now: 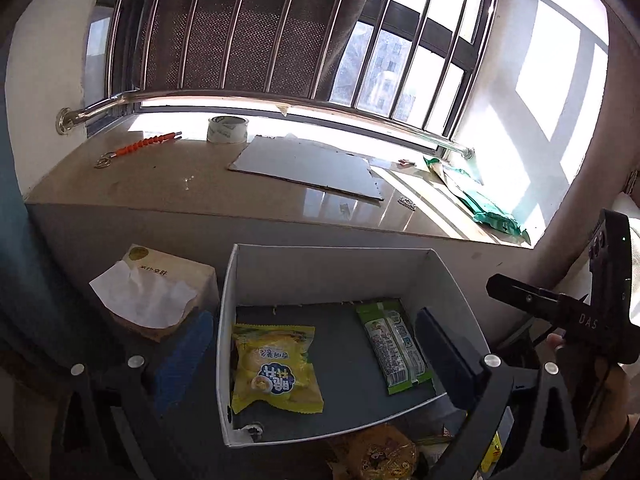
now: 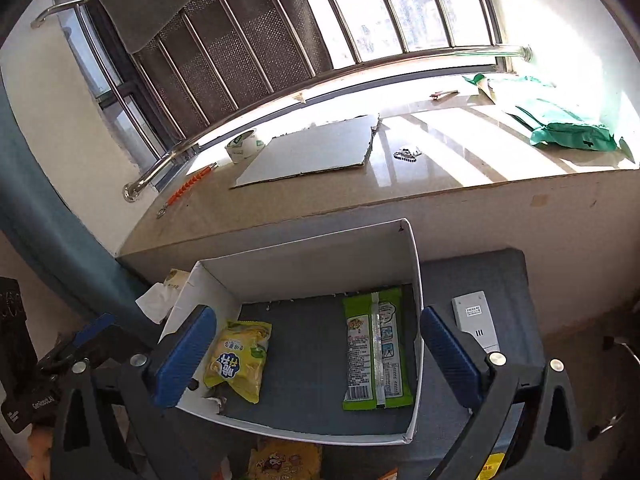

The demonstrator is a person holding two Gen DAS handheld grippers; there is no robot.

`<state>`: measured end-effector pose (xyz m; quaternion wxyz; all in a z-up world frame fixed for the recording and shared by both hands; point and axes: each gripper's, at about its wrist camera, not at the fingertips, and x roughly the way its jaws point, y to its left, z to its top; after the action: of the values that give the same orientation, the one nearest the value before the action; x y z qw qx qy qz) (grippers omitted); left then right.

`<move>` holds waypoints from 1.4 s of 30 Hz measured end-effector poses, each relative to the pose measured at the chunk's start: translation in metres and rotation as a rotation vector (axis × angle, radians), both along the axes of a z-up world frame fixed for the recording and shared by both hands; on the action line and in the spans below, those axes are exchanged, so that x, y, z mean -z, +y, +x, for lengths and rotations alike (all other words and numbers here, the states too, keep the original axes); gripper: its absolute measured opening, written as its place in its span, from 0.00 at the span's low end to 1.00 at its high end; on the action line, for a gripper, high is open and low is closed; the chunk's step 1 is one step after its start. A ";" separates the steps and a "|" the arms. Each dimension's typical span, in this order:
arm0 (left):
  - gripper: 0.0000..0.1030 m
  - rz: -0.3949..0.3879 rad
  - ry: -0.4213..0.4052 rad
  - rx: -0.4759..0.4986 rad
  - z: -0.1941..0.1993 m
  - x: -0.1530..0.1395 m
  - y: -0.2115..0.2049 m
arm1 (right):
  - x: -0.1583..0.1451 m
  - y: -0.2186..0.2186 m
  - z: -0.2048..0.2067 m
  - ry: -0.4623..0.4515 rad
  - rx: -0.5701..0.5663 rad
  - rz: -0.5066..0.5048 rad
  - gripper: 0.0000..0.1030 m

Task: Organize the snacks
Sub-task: 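Lower both held bags into the white box and open both tools, then move both tools back from the box to the snack pile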

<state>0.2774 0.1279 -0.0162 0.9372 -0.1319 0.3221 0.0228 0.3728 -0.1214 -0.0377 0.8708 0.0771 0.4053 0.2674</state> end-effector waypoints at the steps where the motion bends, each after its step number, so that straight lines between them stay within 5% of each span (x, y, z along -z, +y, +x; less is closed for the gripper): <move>1: 1.00 0.004 -0.010 0.000 -0.004 -0.003 0.001 | -0.001 -0.002 -0.002 -0.004 -0.001 0.014 1.00; 6: 1.00 0.037 -0.129 0.029 -0.039 -0.023 -0.005 | -0.013 -0.014 -0.024 -0.071 0.009 0.013 1.00; 14: 1.00 0.038 -0.169 0.113 -0.119 -0.034 -0.029 | -0.029 -0.046 -0.109 -0.169 -0.069 0.051 1.00; 20: 1.00 -0.012 -0.211 0.118 -0.193 -0.016 -0.045 | -0.022 -0.077 -0.191 -0.274 -0.068 0.059 1.00; 27: 1.00 -0.057 -0.200 0.124 -0.253 0.017 -0.065 | 0.022 -0.126 -0.262 -0.248 0.022 0.088 1.00; 34: 1.00 -0.081 -0.175 0.155 -0.259 0.026 -0.076 | 0.058 -0.146 -0.273 -0.173 0.064 0.009 1.00; 42: 1.00 -0.064 -0.152 0.176 -0.257 0.030 -0.080 | 0.080 -0.153 -0.237 -0.100 0.106 -0.037 1.00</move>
<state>0.0204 0.0479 -0.0461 0.9526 -0.1344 0.2611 -0.0800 0.1360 -0.2745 -0.1174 0.9042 0.0692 0.3614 0.2169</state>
